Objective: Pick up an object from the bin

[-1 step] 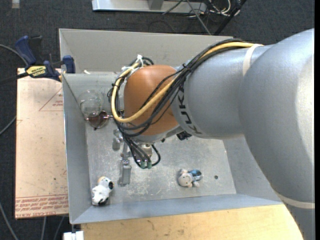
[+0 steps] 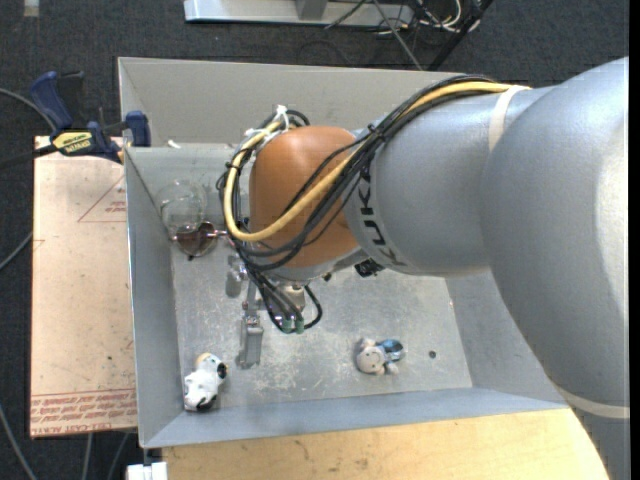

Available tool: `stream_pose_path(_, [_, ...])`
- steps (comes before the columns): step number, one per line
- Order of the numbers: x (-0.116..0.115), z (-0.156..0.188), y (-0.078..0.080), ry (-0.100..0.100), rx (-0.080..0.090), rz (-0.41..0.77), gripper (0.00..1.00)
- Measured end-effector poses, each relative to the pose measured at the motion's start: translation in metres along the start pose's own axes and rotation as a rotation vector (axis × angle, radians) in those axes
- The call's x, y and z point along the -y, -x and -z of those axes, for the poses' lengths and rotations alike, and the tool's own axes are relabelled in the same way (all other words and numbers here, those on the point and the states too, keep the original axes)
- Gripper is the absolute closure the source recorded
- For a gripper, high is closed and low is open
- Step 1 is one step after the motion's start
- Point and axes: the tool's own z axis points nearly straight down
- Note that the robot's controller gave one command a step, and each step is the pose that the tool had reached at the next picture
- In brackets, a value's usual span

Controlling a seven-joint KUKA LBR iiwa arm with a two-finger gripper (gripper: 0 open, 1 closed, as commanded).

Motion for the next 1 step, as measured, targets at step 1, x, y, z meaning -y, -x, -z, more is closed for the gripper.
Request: stream_pose_path(1, [-0.0262,-0.0480,-0.0172,0.000,0.004,0.359,0.00])
